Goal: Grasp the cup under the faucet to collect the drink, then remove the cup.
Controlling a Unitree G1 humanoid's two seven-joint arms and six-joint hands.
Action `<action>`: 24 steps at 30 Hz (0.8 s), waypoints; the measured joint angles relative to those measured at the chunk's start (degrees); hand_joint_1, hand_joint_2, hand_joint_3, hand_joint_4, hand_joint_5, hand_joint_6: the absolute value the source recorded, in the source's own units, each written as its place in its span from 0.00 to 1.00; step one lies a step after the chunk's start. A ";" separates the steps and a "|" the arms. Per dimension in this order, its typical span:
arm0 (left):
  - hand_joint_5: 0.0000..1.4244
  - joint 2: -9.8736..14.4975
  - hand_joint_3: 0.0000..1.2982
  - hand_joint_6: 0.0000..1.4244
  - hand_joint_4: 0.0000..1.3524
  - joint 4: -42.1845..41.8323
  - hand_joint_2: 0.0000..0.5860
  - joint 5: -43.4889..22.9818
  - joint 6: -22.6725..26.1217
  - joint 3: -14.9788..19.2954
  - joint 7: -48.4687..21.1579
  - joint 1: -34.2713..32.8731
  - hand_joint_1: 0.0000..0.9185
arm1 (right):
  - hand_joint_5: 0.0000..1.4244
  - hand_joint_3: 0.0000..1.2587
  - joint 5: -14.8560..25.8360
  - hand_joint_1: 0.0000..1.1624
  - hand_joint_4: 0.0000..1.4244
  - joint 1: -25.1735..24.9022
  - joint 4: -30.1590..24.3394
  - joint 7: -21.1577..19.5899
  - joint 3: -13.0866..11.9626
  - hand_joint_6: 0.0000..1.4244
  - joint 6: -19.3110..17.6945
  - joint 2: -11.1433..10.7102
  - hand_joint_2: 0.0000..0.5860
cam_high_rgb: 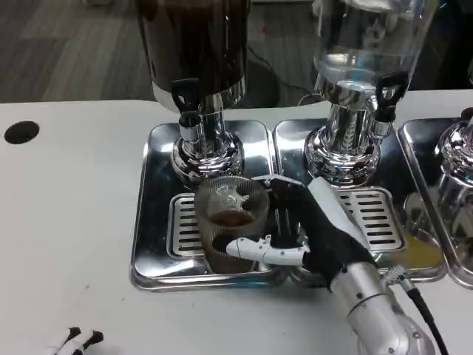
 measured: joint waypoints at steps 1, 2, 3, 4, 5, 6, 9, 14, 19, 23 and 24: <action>0.13 0.03 0.18 0.32 0.10 0.00 0.13 0.00 0.06 -0.03 -0.14 -0.09 0.00 | 0.26 0.34 0.04 0.59 0.32 0.00 -0.23 0.00 -0.16 0.12 -0.02 0.00 0.22; 0.13 0.06 0.18 0.32 0.10 0.00 0.13 0.01 0.17 -0.07 -0.37 -0.25 0.00 | 0.26 0.34 0.13 0.59 0.32 0.00 -0.53 0.00 -0.37 0.12 -0.08 -0.03 0.22; 0.13 0.07 0.18 0.32 0.10 0.00 0.13 0.01 0.36 -0.11 -0.65 -0.49 0.00 | 0.26 0.35 0.21 0.59 0.32 0.00 -0.88 0.02 -0.51 0.12 -0.11 -0.10 0.22; 0.13 0.08 0.18 0.32 0.10 0.00 0.13 0.02 0.44 -0.13 -0.70 -0.62 0.00 | 0.26 0.35 0.32 0.58 0.32 0.00 -1.28 0.09 -0.61 0.12 -0.12 -0.13 0.22; 0.13 0.09 0.18 0.32 0.10 -0.01 0.13 0.03 0.48 -0.16 -0.77 -0.74 0.00 | 0.26 0.35 0.51 0.58 0.32 0.00 -1.64 0.20 -0.73 0.12 -0.12 -0.16 0.22; 0.13 0.10 0.18 0.32 0.10 -0.01 0.13 0.05 0.52 -0.18 -0.86 -0.80 0.00 | 0.26 0.35 0.66 0.58 0.32 0.00 -1.93 0.29 -0.80 0.12 -0.12 -0.18 0.22; 0.13 0.11 0.18 0.32 0.10 -0.01 0.13 0.07 0.78 -0.26 -1.20 -1.06 0.00 | 0.26 0.35 1.06 0.58 0.32 0.03 -2.80 0.53 -1.00 0.12 -0.15 -0.24 0.22; 0.13 0.19 0.18 0.32 0.11 -0.01 0.13 0.07 0.93 -0.28 -1.54 -1.35 0.00 | 0.26 0.35 1.31 0.58 0.33 1.02 -5.29 1.35 -1.12 0.12 -0.75 -1.34 0.23; 0.13 0.43 0.18 0.32 0.11 -0.01 0.13 0.07 0.98 -0.30 -1.59 -1.77 0.00 | 0.26 0.35 2.22 0.58 0.33 3.47 -7.58 1.62 -1.21 0.12 -2.98 -2.60 0.23; 0.13 0.57 0.18 0.32 0.11 -0.01 0.13 0.19 1.06 -0.52 -1.62 -1.89 0.00 | 0.26 0.35 2.47 0.57 0.33 6.06 -9.08 2.13 -1.40 0.12 -4.72 -4.28 0.23; 0.13 0.59 0.18 0.32 0.11 -0.01 0.13 0.23 1.13 -0.57 -1.64 -1.91 0.00 | 0.26 0.35 2.50 0.57 0.33 6.56 -9.28 2.24 -1.49 0.12 -5.04 -4.57 0.23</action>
